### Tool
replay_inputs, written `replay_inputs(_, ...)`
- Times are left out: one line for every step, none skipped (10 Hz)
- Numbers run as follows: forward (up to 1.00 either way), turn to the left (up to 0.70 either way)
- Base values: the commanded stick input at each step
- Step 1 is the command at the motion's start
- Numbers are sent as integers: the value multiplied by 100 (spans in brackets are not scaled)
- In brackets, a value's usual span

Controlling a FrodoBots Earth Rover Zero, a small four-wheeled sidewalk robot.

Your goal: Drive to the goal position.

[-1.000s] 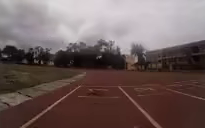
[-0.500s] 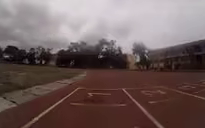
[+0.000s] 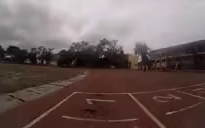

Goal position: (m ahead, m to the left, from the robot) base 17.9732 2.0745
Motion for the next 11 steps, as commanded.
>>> replay_inputs(100, 0)
replay_inputs(100, 0)
replay_inputs(100, 0)
replay_inputs(100, 0)
replay_inputs(100, 0)
replay_inputs(100, 0)
replay_inputs(100, 0)
replay_inputs(100, 0)
replay_inputs(100, 0)
replay_inputs(100, 0)
replay_inputs(100, 0)
